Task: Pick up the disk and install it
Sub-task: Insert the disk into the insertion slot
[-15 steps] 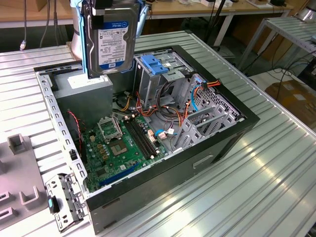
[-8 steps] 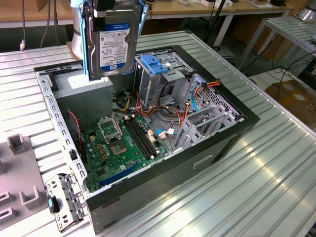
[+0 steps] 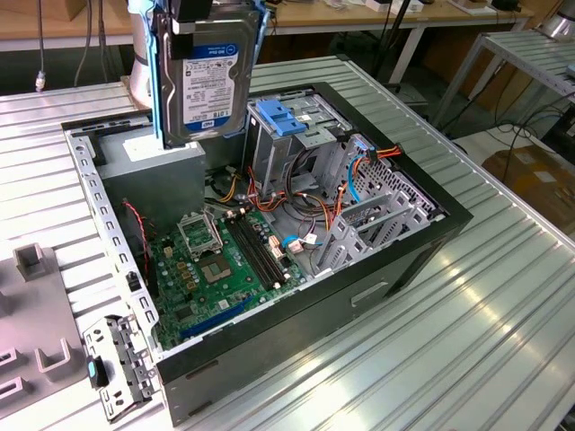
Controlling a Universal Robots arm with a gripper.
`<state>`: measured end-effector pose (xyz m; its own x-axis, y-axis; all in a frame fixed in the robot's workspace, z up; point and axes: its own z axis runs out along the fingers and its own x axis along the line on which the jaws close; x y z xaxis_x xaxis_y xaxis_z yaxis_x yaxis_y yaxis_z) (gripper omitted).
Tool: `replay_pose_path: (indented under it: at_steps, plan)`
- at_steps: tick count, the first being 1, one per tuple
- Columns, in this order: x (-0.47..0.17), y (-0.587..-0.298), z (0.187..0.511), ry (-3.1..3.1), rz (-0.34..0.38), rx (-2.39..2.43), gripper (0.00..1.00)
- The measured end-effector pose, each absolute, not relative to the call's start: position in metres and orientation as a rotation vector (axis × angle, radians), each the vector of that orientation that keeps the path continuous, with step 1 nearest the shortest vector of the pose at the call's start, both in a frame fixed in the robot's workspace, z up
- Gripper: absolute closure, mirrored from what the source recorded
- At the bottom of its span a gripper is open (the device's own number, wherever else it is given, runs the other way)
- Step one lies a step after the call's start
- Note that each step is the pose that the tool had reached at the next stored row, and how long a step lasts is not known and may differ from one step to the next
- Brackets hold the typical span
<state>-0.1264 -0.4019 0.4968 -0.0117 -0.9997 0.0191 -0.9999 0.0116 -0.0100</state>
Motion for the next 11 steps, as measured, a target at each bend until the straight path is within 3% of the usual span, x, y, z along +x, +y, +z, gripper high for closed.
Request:
replay_pose_path:
  at_steps: [11]
  plan:
    - [-0.1263,-0.4071,0.4968,-2.229,0.032,2.204,0.63]
